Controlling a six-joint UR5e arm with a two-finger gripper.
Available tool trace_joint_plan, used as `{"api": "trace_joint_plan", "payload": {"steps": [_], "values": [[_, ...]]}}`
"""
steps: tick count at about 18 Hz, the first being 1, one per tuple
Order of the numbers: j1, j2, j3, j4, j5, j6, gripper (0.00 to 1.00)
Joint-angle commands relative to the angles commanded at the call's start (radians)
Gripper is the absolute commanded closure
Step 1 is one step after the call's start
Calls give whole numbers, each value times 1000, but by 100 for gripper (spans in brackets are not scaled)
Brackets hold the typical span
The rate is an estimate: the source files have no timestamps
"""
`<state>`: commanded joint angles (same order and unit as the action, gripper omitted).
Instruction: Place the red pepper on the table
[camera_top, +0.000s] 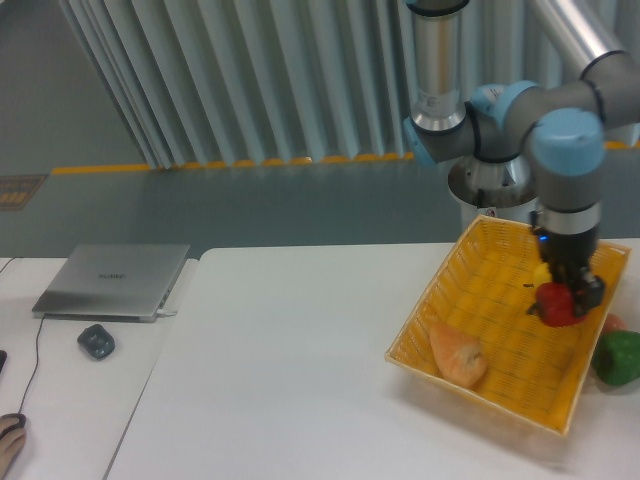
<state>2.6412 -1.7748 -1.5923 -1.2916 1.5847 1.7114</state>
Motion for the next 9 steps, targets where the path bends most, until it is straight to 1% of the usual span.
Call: {"api": "trace_joint_plan", "payload": {"steps": [3, 5, 6, 9], "values": [[91, -37, 25, 6, -9, 135, 73], [129, -66, 38, 14, -9, 192, 73], [152, -89, 49, 26, -9, 226, 73], [183, -133, 52, 84, -9, 269, 73]]}}
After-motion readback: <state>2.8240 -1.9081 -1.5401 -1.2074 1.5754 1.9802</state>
